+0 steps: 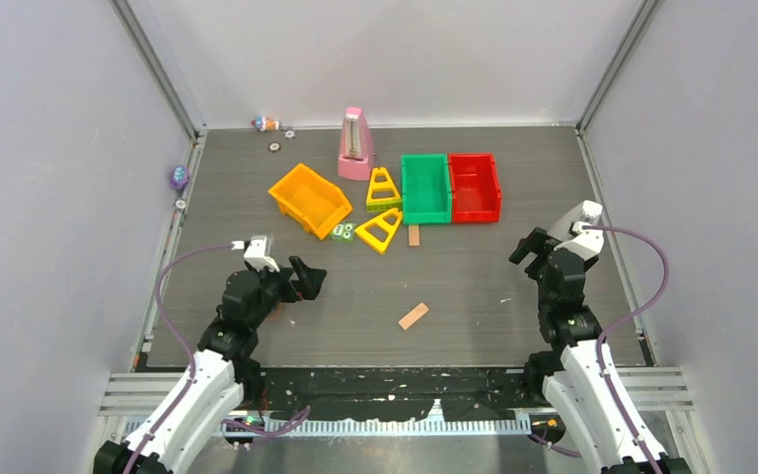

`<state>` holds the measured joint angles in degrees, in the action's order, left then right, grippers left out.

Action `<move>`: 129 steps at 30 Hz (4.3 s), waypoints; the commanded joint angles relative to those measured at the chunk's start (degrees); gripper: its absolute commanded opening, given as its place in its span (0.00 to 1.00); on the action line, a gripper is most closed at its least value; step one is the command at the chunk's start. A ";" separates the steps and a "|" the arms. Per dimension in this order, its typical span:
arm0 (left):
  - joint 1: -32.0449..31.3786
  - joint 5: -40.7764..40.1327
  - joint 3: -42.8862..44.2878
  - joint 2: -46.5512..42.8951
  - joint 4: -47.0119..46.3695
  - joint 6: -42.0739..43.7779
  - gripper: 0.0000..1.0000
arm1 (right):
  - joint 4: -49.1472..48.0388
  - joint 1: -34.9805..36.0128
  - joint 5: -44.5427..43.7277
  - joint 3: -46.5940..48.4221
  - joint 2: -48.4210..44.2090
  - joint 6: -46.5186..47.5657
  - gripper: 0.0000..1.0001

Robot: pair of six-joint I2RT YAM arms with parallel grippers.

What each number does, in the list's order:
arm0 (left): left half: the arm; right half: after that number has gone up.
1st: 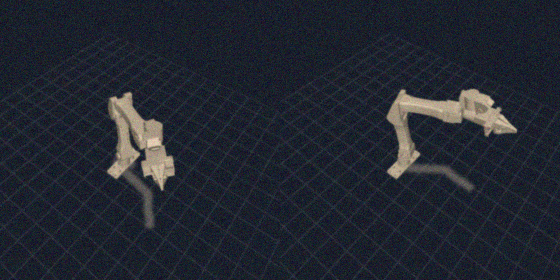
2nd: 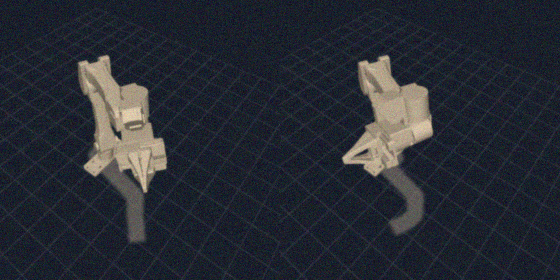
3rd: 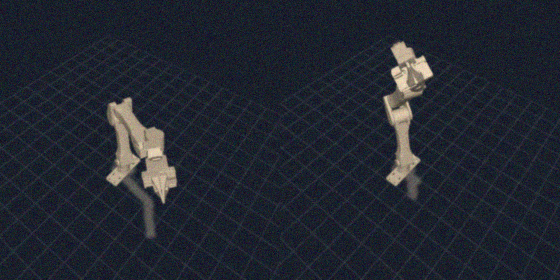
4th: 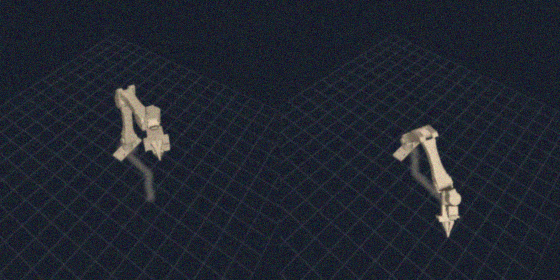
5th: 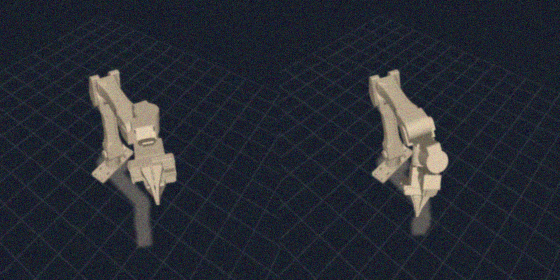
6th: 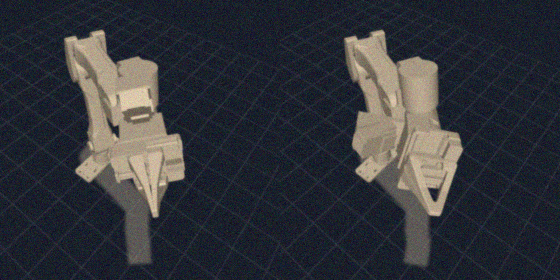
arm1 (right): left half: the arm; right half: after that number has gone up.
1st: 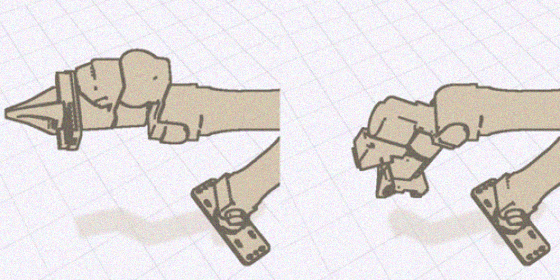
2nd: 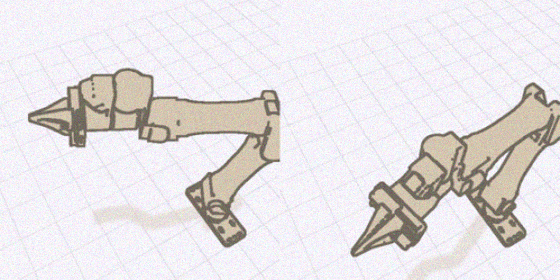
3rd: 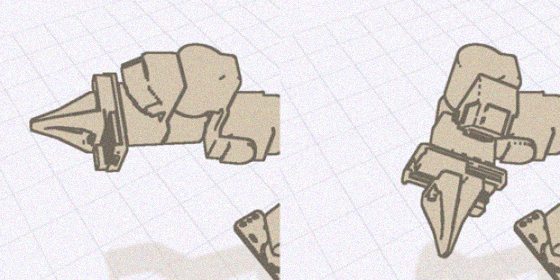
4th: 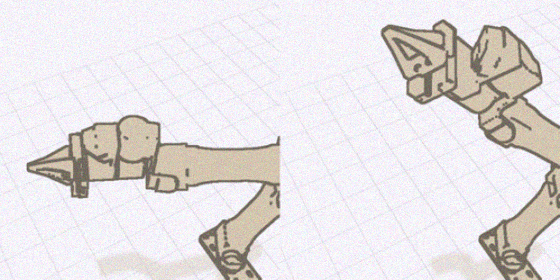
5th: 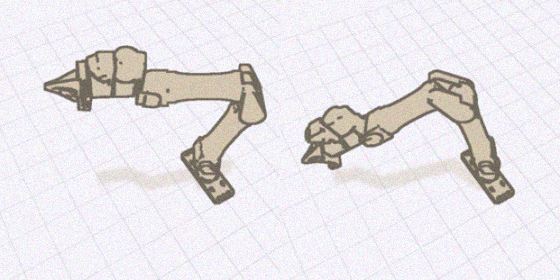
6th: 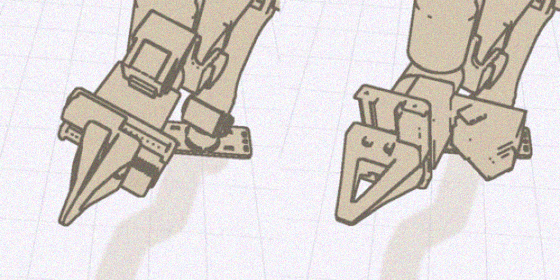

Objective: Untangle the cables

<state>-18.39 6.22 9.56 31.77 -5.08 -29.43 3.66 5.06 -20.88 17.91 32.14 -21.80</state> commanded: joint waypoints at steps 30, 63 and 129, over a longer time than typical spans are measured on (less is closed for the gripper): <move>4.80 -29.14 24.86 22.25 44.95 -17.47 0.73 | 1.60 0.08 5.61 2.35 1.53 -4.47 0.95; -11.13 18.57 22.53 36.21 -12.58 -2.96 0.00 | -4.11 14.72 13.55 6.87 18.55 -8.54 0.95; -17.82 25.25 25.67 47.07 -21.10 1.26 0.49 | -34.14 25.79 45.09 -0.33 24.32 2.90 0.05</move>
<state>-36.01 32.47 32.91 78.63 -27.05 -29.41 -27.68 30.63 23.86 15.64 56.53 -19.31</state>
